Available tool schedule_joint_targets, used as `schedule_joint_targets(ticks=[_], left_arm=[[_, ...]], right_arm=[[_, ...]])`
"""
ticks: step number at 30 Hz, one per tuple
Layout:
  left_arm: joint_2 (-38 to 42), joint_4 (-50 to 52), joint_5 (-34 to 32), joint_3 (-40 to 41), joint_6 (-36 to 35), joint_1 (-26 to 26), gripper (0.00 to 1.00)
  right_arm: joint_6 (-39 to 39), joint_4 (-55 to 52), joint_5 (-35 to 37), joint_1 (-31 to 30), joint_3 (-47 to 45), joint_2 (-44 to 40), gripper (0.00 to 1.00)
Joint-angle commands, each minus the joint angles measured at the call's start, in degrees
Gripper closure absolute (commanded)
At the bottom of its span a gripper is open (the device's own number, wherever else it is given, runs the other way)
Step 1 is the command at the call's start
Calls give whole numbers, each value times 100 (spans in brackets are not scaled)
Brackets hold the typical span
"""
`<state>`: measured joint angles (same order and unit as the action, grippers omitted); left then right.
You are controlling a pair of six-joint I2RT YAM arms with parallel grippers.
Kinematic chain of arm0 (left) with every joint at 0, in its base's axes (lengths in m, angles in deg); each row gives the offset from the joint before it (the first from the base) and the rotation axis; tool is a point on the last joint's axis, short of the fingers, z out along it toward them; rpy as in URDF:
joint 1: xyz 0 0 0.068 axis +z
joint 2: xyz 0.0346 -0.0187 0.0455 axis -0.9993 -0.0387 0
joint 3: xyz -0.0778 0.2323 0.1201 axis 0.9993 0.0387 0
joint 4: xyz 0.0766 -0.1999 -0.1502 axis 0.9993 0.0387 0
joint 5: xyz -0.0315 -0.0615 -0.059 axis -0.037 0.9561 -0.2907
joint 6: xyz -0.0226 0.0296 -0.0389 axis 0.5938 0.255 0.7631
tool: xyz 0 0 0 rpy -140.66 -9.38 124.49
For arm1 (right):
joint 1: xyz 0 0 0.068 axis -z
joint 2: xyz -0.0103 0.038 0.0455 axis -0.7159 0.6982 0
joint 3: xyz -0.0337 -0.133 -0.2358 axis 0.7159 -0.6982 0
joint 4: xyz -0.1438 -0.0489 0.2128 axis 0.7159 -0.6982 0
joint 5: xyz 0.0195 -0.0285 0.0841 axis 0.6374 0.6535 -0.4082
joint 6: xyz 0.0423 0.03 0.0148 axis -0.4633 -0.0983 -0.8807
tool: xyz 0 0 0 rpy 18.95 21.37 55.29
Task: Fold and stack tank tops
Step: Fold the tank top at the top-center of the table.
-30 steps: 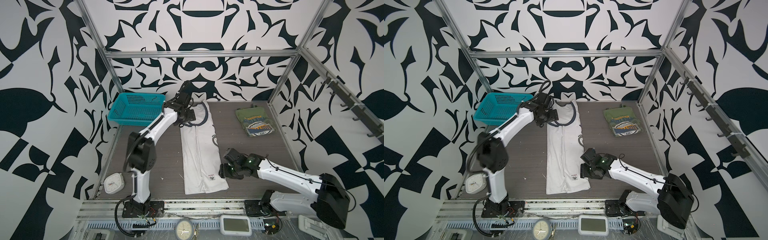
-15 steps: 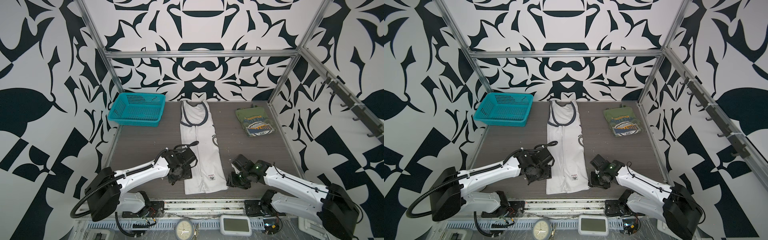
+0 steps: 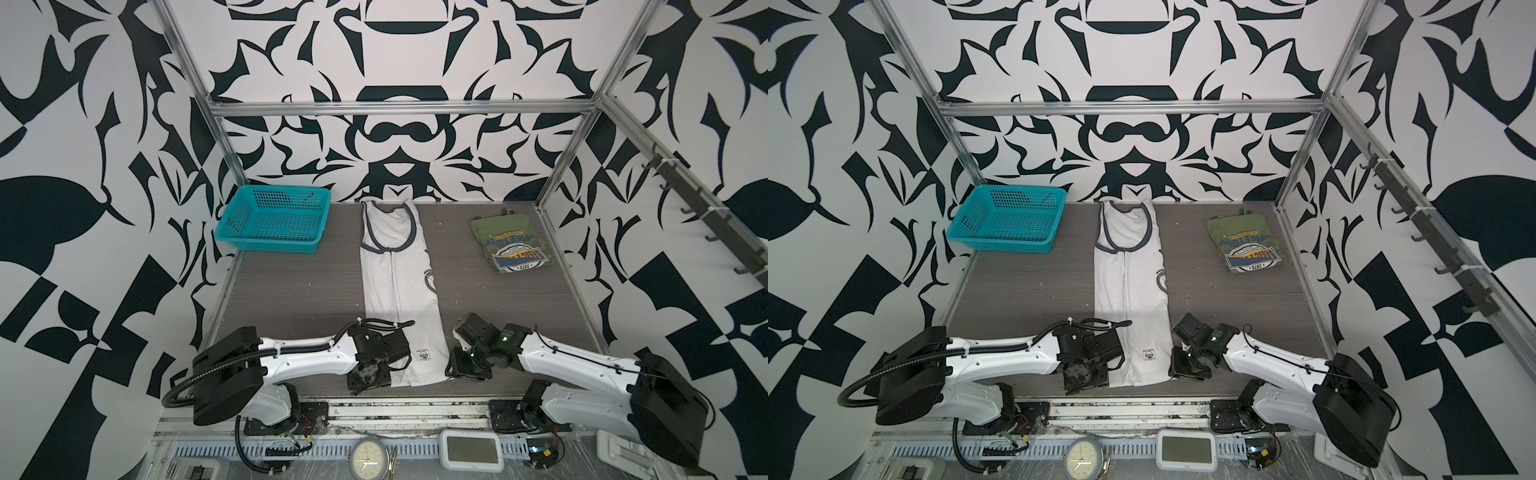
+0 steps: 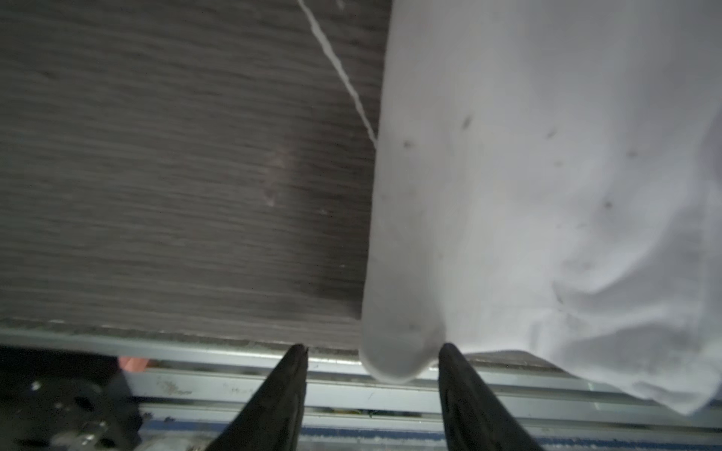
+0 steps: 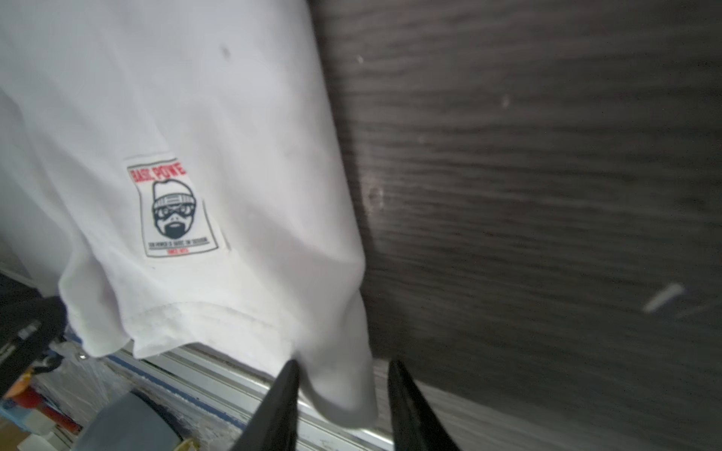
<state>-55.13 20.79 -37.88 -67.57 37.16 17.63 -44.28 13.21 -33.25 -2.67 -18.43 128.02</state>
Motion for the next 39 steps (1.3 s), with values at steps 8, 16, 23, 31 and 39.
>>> schedule_joint_targets(ticks=[8,16,23,31,39], left_arm=[[-298,-56,-211,8,-102,-22,64],[89,425,-1277,-583,-445,153,91],[-3,433,-1736,-1605,-1633,1158,97],[-1059,-272,-1386,-2790,-3072,2784,98],[-2031,-1517,-1186,-3371,-3584,3678,97]], right_arm=[[-221,71,227,-233,198,89,94],[-113,146,380,11,976,283,100],[554,123,325,769,2135,859,100],[1485,114,205,1789,3832,2255,100],[2044,161,-47,2273,5461,3936,100]])
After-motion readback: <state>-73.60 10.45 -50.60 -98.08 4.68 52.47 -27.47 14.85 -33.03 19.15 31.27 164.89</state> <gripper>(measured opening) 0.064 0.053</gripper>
